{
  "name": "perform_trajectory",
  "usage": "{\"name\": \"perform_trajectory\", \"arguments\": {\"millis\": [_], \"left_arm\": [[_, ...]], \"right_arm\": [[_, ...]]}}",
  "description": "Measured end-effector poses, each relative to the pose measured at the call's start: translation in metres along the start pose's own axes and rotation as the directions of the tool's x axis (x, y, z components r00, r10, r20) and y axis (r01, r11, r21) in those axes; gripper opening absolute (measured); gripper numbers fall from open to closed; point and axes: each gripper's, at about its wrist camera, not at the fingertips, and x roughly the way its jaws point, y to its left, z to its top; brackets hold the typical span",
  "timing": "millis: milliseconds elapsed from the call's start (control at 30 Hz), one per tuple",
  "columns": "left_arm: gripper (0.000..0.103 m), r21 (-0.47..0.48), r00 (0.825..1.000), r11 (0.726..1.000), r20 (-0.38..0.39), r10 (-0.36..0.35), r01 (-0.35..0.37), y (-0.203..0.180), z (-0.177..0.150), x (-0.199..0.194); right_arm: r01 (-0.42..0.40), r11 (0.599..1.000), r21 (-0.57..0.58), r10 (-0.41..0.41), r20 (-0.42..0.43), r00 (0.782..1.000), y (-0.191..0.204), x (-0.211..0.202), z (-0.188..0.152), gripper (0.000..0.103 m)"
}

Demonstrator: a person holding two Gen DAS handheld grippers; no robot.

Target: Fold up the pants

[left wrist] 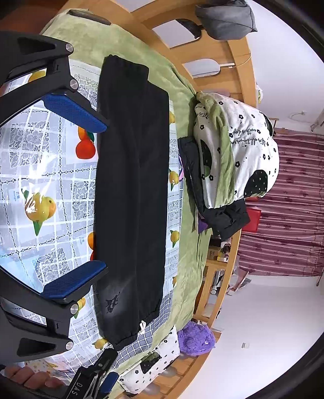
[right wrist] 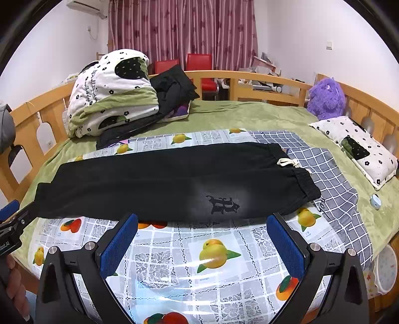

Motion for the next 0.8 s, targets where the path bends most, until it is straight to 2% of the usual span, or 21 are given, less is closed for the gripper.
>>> {"name": "perform_trajectory", "arguments": {"millis": [800], "left_arm": [[0.103, 0.018, 1.000, 1.000, -0.006, -0.002, 0.003, -0.0062, -0.0006, 0.0009]], "right_arm": [[0.008, 1.000, 0.008, -0.008, 0.003, 1.000, -0.0050, -0.0007, 0.0011, 0.101]]}}
